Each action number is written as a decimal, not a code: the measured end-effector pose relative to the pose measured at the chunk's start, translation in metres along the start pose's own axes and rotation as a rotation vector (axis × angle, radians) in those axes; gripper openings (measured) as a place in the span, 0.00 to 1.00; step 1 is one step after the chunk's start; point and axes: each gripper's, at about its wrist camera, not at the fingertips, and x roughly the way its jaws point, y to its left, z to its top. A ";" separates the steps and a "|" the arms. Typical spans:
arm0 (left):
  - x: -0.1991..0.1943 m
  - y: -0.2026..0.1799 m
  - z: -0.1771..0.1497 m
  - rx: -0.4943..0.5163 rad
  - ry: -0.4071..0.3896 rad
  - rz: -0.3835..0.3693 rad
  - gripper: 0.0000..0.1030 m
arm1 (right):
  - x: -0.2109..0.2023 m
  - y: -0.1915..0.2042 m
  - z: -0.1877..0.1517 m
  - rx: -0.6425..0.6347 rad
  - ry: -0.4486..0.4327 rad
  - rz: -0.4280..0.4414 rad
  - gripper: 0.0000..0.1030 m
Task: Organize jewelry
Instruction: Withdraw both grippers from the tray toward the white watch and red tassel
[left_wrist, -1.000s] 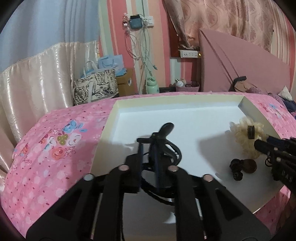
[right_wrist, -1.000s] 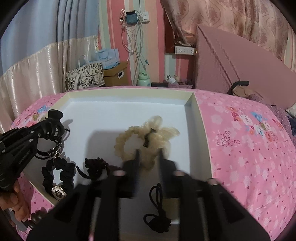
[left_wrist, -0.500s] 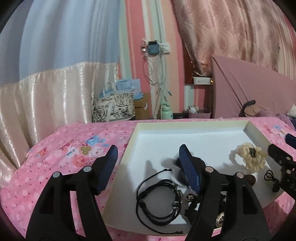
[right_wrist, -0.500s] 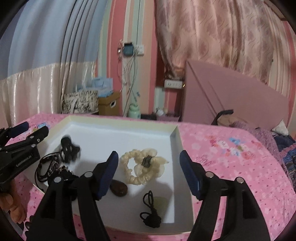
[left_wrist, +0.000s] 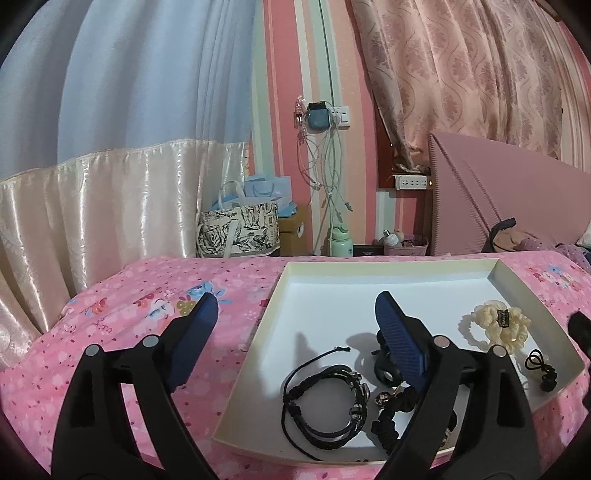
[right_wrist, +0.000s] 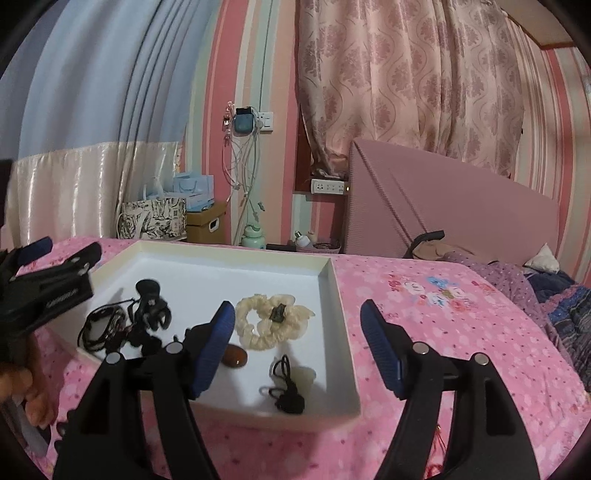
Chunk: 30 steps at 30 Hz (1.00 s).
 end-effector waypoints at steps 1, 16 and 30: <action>-0.001 0.000 -0.001 0.005 0.004 -0.005 0.84 | -0.003 0.001 -0.001 -0.006 0.002 0.000 0.69; -0.060 0.023 -0.029 -0.021 0.045 -0.065 0.84 | -0.046 -0.008 -0.019 0.013 -0.014 -0.006 0.70; -0.119 0.010 -0.049 0.112 0.001 -0.090 0.87 | -0.085 -0.015 -0.035 0.037 -0.028 0.031 0.72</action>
